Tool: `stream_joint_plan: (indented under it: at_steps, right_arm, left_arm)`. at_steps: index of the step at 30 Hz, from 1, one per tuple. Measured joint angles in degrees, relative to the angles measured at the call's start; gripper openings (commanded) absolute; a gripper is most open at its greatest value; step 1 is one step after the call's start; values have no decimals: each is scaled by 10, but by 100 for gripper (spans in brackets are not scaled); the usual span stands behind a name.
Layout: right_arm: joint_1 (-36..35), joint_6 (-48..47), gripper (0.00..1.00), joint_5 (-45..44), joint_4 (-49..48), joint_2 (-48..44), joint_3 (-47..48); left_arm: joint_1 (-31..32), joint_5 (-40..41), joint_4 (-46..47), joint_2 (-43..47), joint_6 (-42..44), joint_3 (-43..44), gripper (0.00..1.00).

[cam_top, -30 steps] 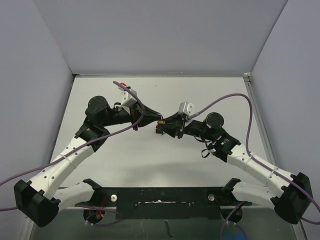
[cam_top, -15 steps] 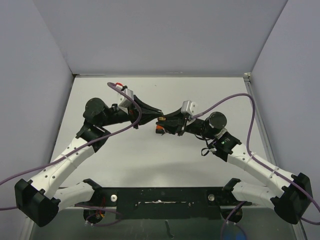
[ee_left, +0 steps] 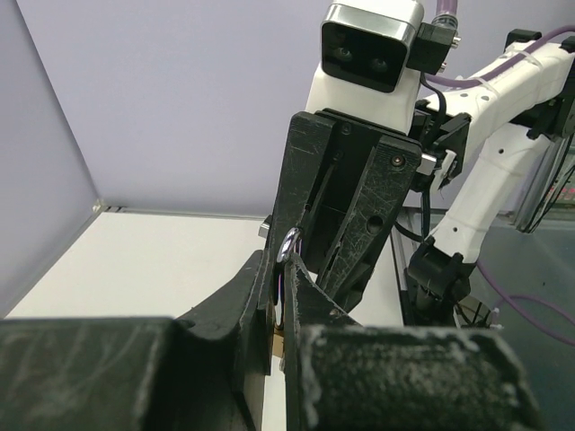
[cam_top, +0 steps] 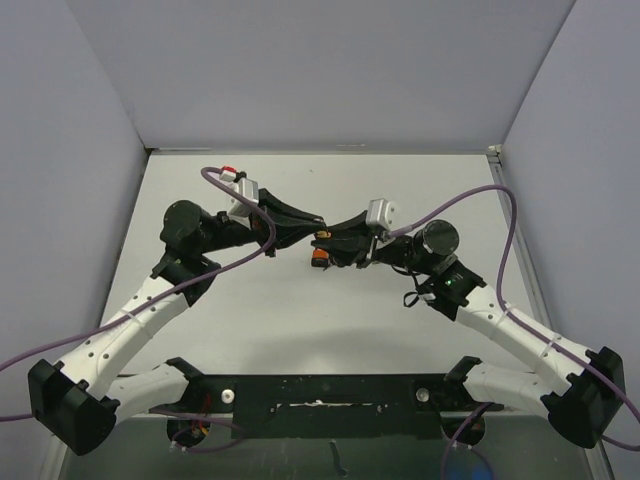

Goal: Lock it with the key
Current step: Lock the lock.

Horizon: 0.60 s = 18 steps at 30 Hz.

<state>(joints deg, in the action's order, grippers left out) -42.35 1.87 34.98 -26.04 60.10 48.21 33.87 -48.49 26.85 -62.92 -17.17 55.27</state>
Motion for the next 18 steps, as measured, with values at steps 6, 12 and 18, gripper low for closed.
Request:
stream_joint_plan:
  at_steps: [6,12,18]
  right_arm:
    - [0,-15,0,11,5,-1,15]
    - [0,-19,0,11,8,-1,15]
    - [3,-17,0,5,9,-1,15]
  left_arm:
    - [2,1,32,0,-9,-5,0]
    - [2,7,62,-2,-24,-22,0]
    - [2,16,93,-10,-36,-36,0]
